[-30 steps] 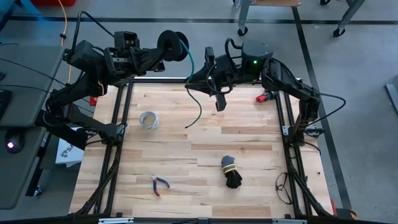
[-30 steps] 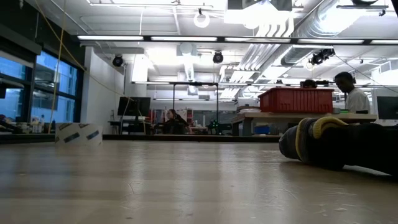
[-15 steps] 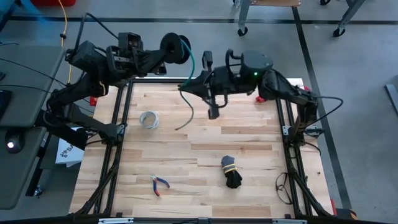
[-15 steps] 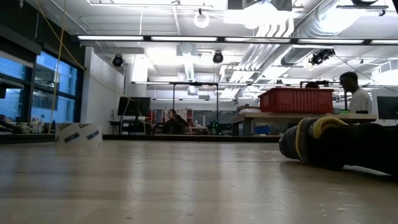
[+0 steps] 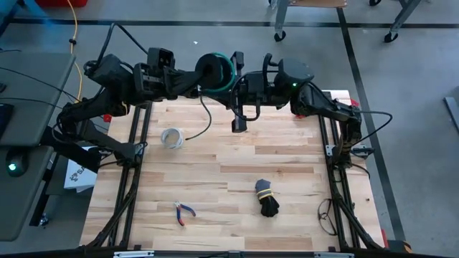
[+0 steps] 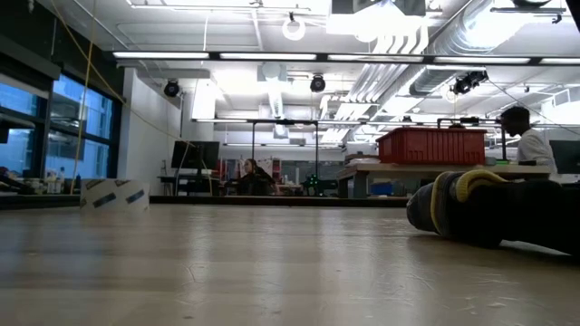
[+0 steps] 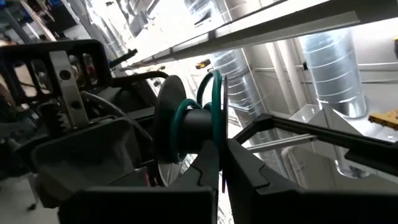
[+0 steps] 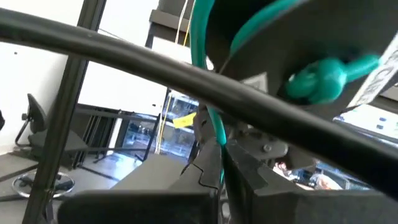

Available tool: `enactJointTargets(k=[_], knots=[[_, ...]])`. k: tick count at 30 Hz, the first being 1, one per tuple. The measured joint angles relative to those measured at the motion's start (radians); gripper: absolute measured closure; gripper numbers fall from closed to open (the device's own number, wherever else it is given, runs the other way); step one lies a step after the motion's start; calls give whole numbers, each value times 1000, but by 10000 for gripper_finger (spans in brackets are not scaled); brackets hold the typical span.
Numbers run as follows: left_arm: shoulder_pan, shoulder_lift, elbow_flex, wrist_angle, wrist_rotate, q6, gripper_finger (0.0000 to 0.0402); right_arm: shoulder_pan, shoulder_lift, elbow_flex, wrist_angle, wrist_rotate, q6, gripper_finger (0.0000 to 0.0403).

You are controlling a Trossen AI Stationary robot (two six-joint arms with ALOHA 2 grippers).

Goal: Coil cords
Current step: Coil the green wire on the spool

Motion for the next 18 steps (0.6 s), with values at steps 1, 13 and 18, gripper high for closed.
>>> enactJointTargets(k=[1,13,18], knots=[[-1,1,0,0,-7,9,400,0,0,0,6,-1,3,402],[-30,3,0,-25,-26,-18,400,-55,10,0,45,114,-2,403],[-58,2,1,-57,-35,-9,400,-95,10,0,94,96,1,403]])
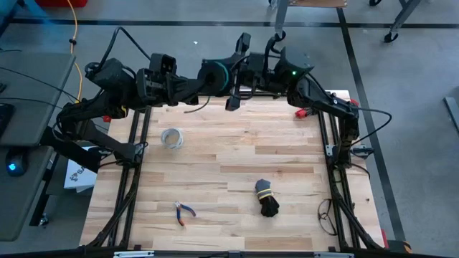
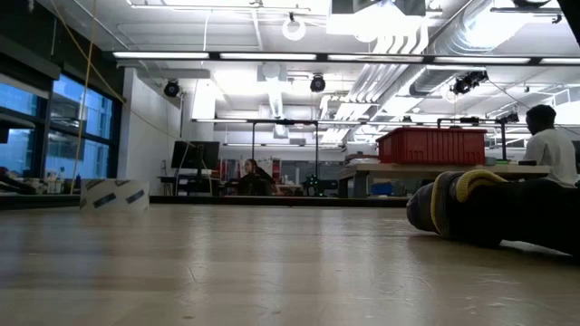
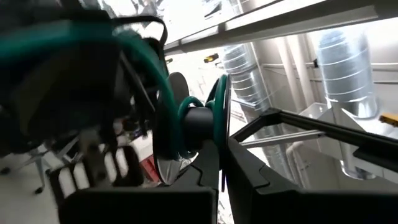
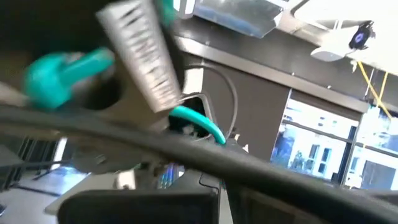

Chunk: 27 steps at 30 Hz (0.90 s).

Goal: Coil cords
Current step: Coil the green wire on the spool

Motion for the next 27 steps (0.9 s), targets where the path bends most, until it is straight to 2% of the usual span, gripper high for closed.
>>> enactJointTargets(k=[7,19,22,27], knots=[[-16,-9,0,-100,8,29,400,-50,0,0,25,-66,-5,403],[-13,-81,0,-403,-16,155,400,-107,-40,-1,-116,-96,-56,403],[-12,-97,0,-474,-57,224,400,-109,-58,-2,-191,-95,-64,403],[-11,-134,-2,-564,-176,424,400,-108,-83,-2,-282,-79,-73,403]])
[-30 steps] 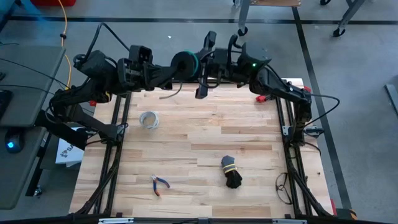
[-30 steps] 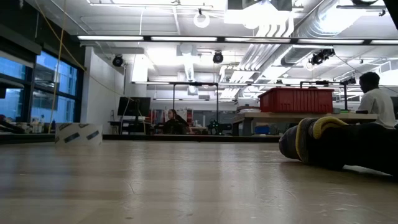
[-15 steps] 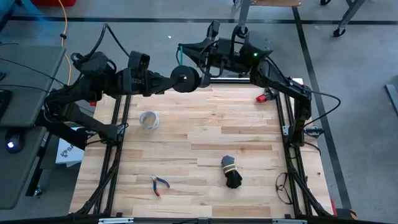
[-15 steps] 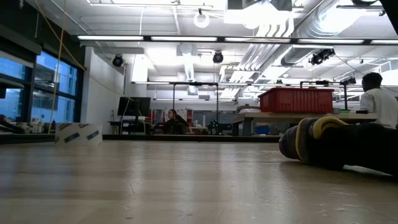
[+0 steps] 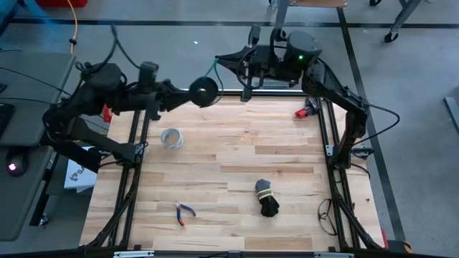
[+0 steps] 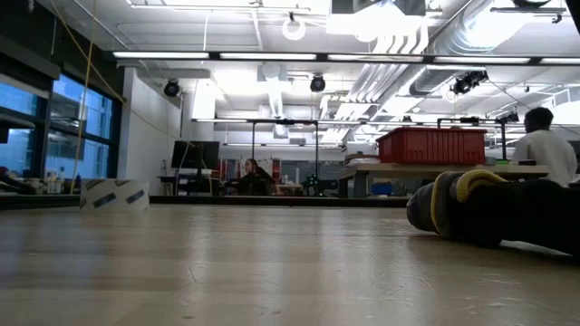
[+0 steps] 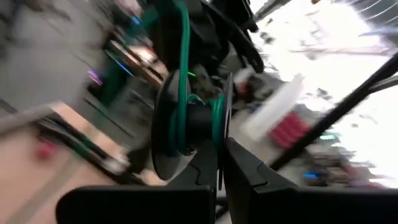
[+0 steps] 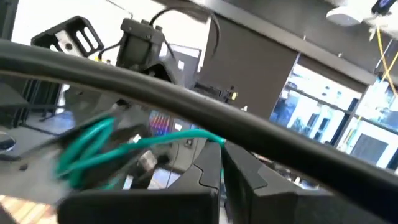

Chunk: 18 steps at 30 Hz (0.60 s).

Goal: Coil cords
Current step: Coil the green wire on the spool

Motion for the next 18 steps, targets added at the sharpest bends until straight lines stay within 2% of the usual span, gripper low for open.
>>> enactJointTargets(k=[6,14,18], knots=[[8,-21,0,-15,-152,275,400,-1,-19,0,-56,5,46,403],[8,-7,-1,166,-179,662,395,12,-24,3,-99,-14,131,403],[8,-4,-1,193,-180,817,395,27,-24,3,-100,-16,134,403]])
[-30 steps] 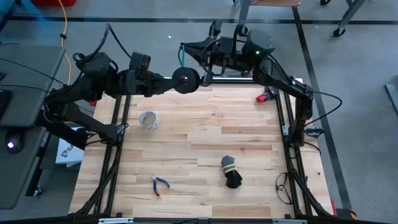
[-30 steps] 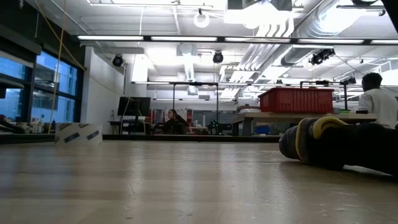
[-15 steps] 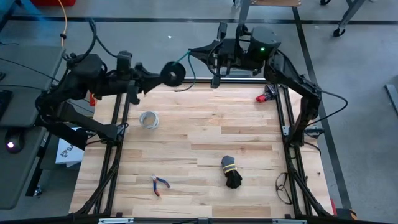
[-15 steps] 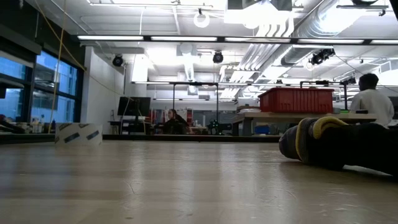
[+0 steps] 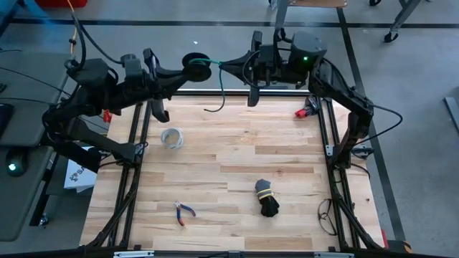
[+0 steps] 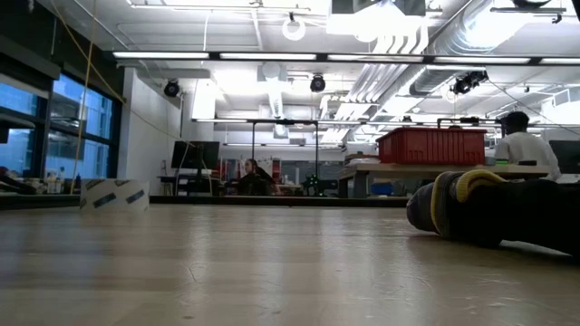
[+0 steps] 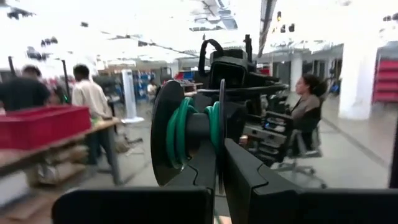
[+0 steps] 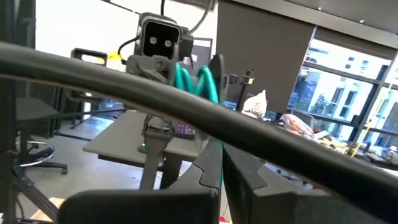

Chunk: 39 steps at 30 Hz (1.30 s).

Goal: Coil cords
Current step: Coil the green wire on the spool

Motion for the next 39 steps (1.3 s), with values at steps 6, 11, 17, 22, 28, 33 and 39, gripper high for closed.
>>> enactJointTargets(k=[6,11,17,22,28,33,39], knots=[[1,6,0,54,26,56,395,22,0,0,-2,-4,51,403],[1,18,0,104,55,57,395,33,0,0,0,-8,104,398],[1,35,0,125,56,42,395,39,2,0,-14,-8,182,347],[1,42,0,138,56,38,394,40,2,0,-31,-8,228,298],[1,42,1,182,56,27,394,40,3,-1,-101,-9,209,285],[-7,42,2,191,56,22,394,40,3,-2,-142,-1,182,285],[-8,42,2,191,56,13,394,39,3,-2,-166,0,166,285]])
